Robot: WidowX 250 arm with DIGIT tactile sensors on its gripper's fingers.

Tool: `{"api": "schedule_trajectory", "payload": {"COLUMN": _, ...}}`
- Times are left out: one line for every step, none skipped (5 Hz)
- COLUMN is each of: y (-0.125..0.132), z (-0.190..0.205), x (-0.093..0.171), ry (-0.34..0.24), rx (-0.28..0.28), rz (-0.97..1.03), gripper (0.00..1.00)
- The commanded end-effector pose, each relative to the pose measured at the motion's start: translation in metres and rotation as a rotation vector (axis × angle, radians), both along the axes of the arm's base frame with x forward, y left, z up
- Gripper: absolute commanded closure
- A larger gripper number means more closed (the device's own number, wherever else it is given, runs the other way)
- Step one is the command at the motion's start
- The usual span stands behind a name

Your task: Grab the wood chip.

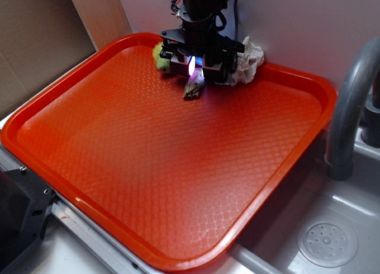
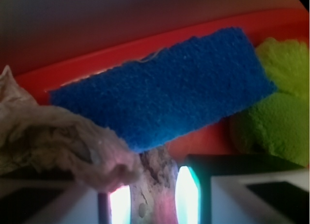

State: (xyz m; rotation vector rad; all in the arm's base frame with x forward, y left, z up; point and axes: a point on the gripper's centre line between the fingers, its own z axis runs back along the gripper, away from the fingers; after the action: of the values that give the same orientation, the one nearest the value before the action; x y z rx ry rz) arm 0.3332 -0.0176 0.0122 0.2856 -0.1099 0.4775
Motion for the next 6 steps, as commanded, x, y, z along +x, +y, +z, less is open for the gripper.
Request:
{"api": "schedule_trajectory", "payload": {"y": -0.004, "z": 0.000, "x": -0.023, "ry": 0.178, "rx": -0.075, "rz": -0.099, "gripper": 1.00}}
{"api": "schedule_trajectory", "payload": {"y": -0.031, "z": 0.020, "x": -0.045, "ry": 0.226, "rx": -0.084, "rz": -0.249, "gripper": 1.00}}
{"api": "schedule_trajectory", "payload": {"y": -0.047, "z": 0.059, "x": -0.064, "ry": 0.199, "rx": -0.135, "rz": -0.340, "gripper": 1.00}}
{"api": "schedule_trajectory", "payload": {"y": -0.047, "z": 0.108, "x": -0.084, "ry": 0.124, "rx": -0.216, "rz": -0.398, "gripper": 1.00}}
{"api": "schedule_trajectory", "payload": {"y": -0.035, "z": 0.144, "x": -0.095, "ry": 0.068, "rx": -0.259, "rz": -0.439, "gripper": 1.00}}
{"api": "schedule_trajectory", "payload": {"y": -0.022, "z": 0.161, "x": -0.101, "ry": 0.016, "rx": -0.269, "rz": -0.427, "gripper": 1.00}}
